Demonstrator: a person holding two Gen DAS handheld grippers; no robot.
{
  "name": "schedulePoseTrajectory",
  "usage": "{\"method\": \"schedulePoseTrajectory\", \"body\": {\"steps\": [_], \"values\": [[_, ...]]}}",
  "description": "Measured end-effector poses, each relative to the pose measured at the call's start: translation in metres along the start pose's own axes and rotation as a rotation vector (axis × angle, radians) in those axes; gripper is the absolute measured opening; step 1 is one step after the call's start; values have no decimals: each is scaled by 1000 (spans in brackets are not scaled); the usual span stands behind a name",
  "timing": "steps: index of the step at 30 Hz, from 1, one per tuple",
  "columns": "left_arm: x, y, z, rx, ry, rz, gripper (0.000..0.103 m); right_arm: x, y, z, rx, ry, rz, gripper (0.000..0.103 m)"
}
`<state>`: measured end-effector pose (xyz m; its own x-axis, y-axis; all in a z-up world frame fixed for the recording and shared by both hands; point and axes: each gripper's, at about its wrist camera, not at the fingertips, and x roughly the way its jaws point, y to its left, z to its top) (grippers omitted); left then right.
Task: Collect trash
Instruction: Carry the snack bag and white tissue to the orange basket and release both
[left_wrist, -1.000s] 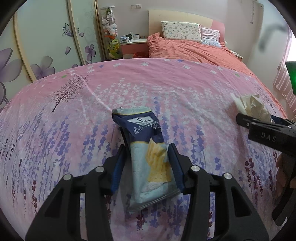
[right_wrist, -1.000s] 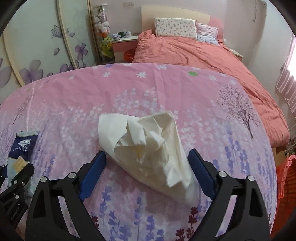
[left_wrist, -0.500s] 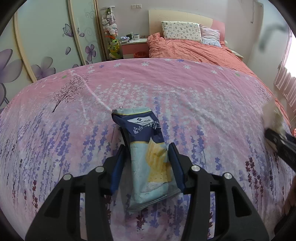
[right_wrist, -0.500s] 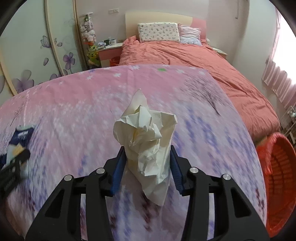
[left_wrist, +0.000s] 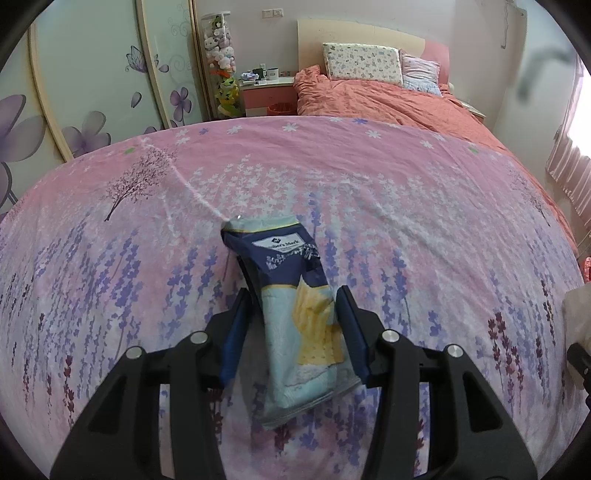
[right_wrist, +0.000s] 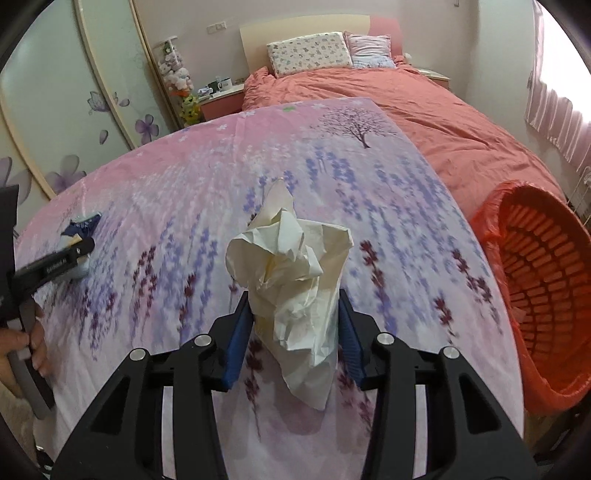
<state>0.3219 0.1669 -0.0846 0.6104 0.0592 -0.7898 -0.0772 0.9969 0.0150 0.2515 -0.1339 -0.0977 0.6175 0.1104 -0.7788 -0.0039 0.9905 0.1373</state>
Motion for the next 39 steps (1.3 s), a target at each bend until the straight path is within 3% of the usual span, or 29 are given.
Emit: {"method": "schedulePoseTrajectory", "body": {"steps": [6,12,17,24,27,29,32,39], "values": [[-20,-6,-24,63,-8,-119,47,-2,2,-11,-65,-28,-37,46],[-21,-1,-29,46,-7,-118,50,0,0,-12,-63,-23,-36,46],[-20,-8,-31,80,-1,-59,53,-1,2,-15,-85,-20,-67,46],[-21,-2,-31,59,0,-65,54,-1,1,-16,-84,-20,-70,46],[-22,1,-30,53,-3,-71,49,-1,1,-16,-83,-20,-69,46],[-23,6,-29,40,-10,-85,38,-1,1,-16,-82,-21,-67,46],[-27,9,-28,29,-14,-111,33,-4,-1,-16,-69,-30,-50,44],[-59,-4,-25,66,-88,-135,32,-24,-12,-15,-12,-70,-2,43]]}}
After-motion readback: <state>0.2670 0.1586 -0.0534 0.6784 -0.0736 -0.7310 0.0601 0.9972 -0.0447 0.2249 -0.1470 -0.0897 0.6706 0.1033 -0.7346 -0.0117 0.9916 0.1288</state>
